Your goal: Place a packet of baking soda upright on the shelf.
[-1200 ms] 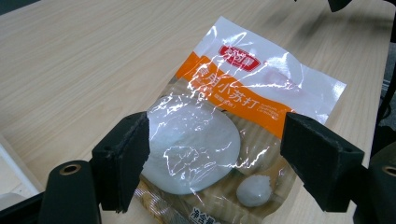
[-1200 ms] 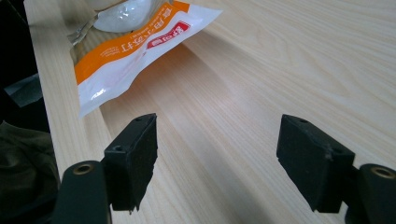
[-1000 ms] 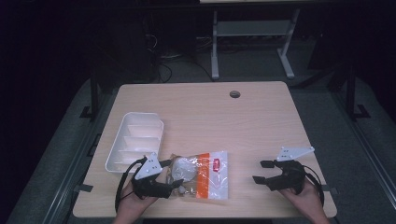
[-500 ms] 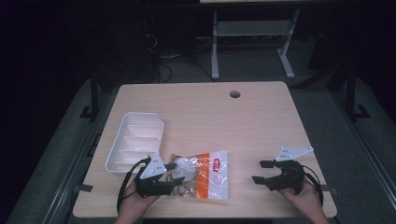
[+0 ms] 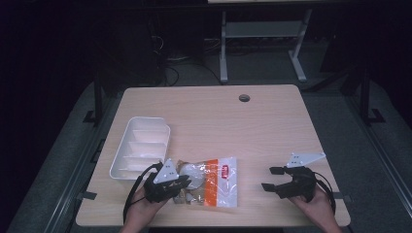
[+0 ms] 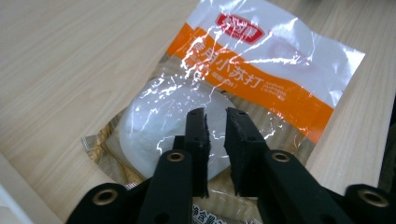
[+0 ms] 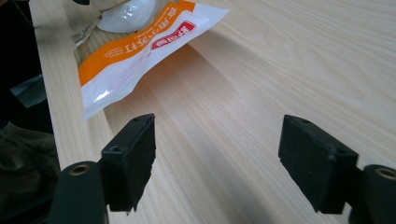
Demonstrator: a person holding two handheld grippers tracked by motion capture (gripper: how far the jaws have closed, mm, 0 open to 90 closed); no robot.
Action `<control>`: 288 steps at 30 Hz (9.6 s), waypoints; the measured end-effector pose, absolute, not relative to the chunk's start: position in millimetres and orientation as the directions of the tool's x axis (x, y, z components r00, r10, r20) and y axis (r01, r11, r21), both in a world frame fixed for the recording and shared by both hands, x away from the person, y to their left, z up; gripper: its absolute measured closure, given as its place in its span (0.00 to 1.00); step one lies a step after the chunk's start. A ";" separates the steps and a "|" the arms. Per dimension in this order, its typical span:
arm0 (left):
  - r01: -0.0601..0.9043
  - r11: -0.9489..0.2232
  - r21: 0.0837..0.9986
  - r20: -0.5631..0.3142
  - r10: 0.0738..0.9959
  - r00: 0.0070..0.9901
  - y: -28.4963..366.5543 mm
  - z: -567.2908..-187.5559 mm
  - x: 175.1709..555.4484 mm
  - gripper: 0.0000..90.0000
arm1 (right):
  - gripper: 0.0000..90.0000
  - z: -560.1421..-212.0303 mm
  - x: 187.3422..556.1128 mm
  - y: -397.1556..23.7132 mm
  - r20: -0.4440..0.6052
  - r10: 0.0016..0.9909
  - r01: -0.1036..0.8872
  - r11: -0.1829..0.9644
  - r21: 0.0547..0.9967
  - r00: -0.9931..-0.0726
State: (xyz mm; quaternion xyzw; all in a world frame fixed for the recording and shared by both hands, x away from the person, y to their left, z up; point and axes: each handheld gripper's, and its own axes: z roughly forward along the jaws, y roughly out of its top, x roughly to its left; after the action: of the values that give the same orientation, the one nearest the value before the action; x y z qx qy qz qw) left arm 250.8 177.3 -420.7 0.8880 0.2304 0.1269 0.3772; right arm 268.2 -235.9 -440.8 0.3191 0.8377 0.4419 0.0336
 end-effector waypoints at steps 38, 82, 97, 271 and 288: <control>0.345 -0.692 0.634 0.055 0.486 0.872 164.2 -435.4 254.5 0.94 | 0.24 -451.3 304.3 -163.4 0.361 0.489 0.588 0.464 0.663 -0.794; 0.354 -0.617 0.702 -0.004 0.494 0.870 168.1 -428.1 254.5 0.77 | 0.99 -438.6 302.7 -124.4 0.445 0.370 0.576 0.455 0.679 -0.816; 0.373 -0.490 0.788 -0.118 0.474 0.873 167.2 -413.6 260.4 0.62 | 1.00 -362.4 301.5 -140.2 0.217 0.351 0.391 0.565 0.727 -0.911; 0.201 -0.461 0.865 -0.042 0.331 0.943 163.8 -417.1 243.8 0.30 | 1.00 -280.6 419.3 46.2 0.094 0.141 0.150 0.465 0.873 -0.986; 0.209 -0.453 0.867 -0.047 0.343 0.938 168.7 -417.0 246.2 0.29 | 1.00 -286.4 438.2 60.8 0.103 0.163 0.164 0.426 0.890 -0.981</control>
State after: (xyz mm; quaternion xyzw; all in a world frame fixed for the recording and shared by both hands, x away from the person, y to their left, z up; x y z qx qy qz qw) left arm 246.2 168.7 -417.0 0.8495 0.1625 0.0675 0.4973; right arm 438.2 60.8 -286.4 0.0968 0.8445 0.5268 -0.0008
